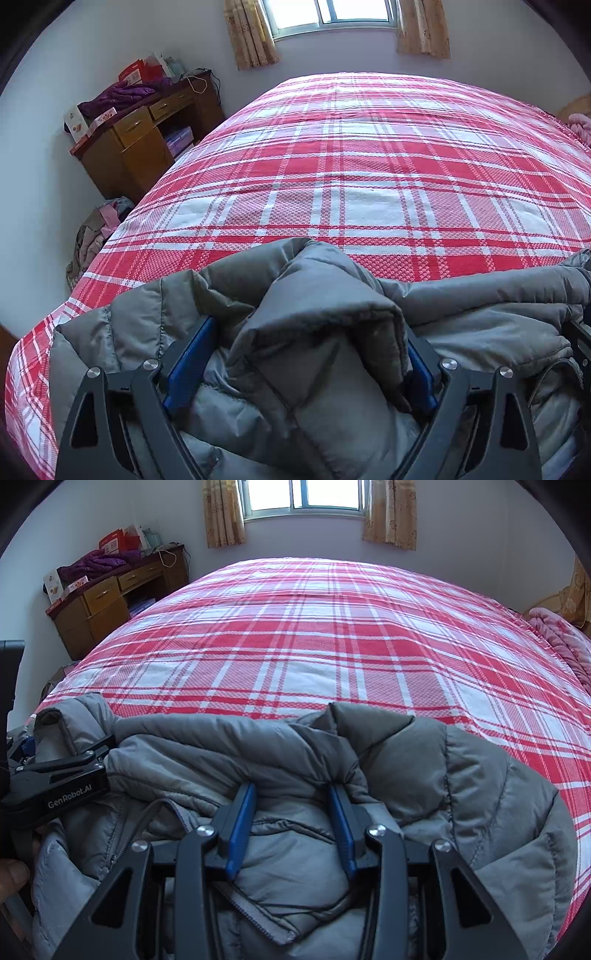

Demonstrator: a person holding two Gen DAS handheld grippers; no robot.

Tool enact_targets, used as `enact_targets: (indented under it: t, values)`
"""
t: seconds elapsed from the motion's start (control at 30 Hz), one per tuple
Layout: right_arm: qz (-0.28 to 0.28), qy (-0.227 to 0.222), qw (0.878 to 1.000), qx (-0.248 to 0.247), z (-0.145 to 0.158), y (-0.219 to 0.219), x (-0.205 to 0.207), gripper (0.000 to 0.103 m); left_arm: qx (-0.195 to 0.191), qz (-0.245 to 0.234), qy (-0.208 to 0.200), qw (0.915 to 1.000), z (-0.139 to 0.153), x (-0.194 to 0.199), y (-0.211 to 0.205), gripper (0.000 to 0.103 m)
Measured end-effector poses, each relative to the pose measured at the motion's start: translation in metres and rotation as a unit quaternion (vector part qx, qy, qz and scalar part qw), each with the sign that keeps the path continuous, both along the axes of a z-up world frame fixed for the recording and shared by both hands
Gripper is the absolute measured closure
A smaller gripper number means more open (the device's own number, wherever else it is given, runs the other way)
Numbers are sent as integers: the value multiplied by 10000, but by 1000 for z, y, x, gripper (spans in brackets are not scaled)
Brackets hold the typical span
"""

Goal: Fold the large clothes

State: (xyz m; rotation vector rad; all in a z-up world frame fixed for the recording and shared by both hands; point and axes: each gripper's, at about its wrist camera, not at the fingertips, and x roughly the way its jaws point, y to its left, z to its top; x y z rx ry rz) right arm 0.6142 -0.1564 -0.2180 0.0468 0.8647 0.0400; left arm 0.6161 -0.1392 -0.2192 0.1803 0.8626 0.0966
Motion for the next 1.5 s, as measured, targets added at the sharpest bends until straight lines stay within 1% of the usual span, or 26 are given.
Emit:
enact_targets:
  t: [0.43, 0.5, 0.53, 0.57, 0.6, 0.63, 0.67, 0.7, 0.73, 0.77, 0.8, 0.83, 0.87, 0.9, 0.97, 1.0, 1.07, 1.1, 1.23, 1.37, 1.5]
  values:
    - [3, 17, 10000, -31, -1, 2, 1, 60, 1, -4, 27, 10000, -1, 3, -1, 11]
    - [2, 19, 10000, -30, 0, 3, 1, 60, -75, -40, 69, 9999, -1, 6, 1, 11]
    - [10, 29, 10000, -56, 0, 3, 1, 59, -182, -104, 160, 9997, 3, 9, 4, 11]
    - [34, 44, 10000, -66, 1, 4, 1, 59, -255, -155, 228, 9993, 8, 10, 9, 11]
    - [82, 69, 9999, -35, 2, 2, 2, 58, -359, -108, 204, 9991, 21, 8, 17, 11]
    - [188, 112, 9998, 19, 7, -2, 0, 56, -636, -83, 47, 9979, 40, -2, 29, 11]
    - [169, 118, 9998, 49, 15, -10, -5, 47, -846, -142, -60, 9963, 52, -11, 36, 11]
    - [56, 52, 9999, 70, 22, -16, -12, 31, -1070, -251, -187, 9938, 69, -30, 49, 11]
    - [-100, -87, 9999, 100, 33, -27, -24, 23, -1088, -271, -192, 9935, 77, -43, 57, 11]
    - [-231, -275, 9992, 166, 46, -42, -44, 13, -1012, -272, -161, 9944, 81, -59, 66, 11]
    - [-282, -355, 9987, 227, 51, -51, -56, 11, -908, -258, -142, 9954, 82, -77, 74, 11]
    - [-353, -359, 9982, 317, 56, -64, -75, 11, -825, -228, -112, 9963, 81, -95, 83, 11]
    - [-381, -272, 9982, 365, 56, -72, -88, 11, -748, -206, -76, 9970, 77, -110, 89, 11]
    - [-422, -119, 9981, 436, 54, -83, -109, 11, -651, -173, -21, 9977, 72, -132, 100, 11]
    - [-470, 116, 9974, 529, 46, -95, -143, 11, -657, -138, 134, 9977, 58, -172, 118, 11]
    - [-449, 221, 9971, 574, 41, -101, -169, 11, -672, -137, 237, 9974, 48, -200, 128, 11]
    - [-396, 354, 9967, 617, 32, -106, -213, 11, -621, -154, 407, 9971, 34, -234, 138, 11]
    - [-377, 392, 9965, 636, 29, -108, -233, 11, -515, -129, 520, 9972, 26, -259, 144, 11]
    - [-471, 469, 9955, 678, 21, -114, -307, 11, -423, -222, 514, 9975, 13, -332, 161, 11]
    - [-534, 528, 9953, 618, 12, -110, -360, 11, -501, -268, 487, 9972, 7, -377, 168, 11]
    - [-519, 514, 9960, 521, 4, -99, -395, 12, -652, -174, 554, 9962, 3, -396, 174, 11]
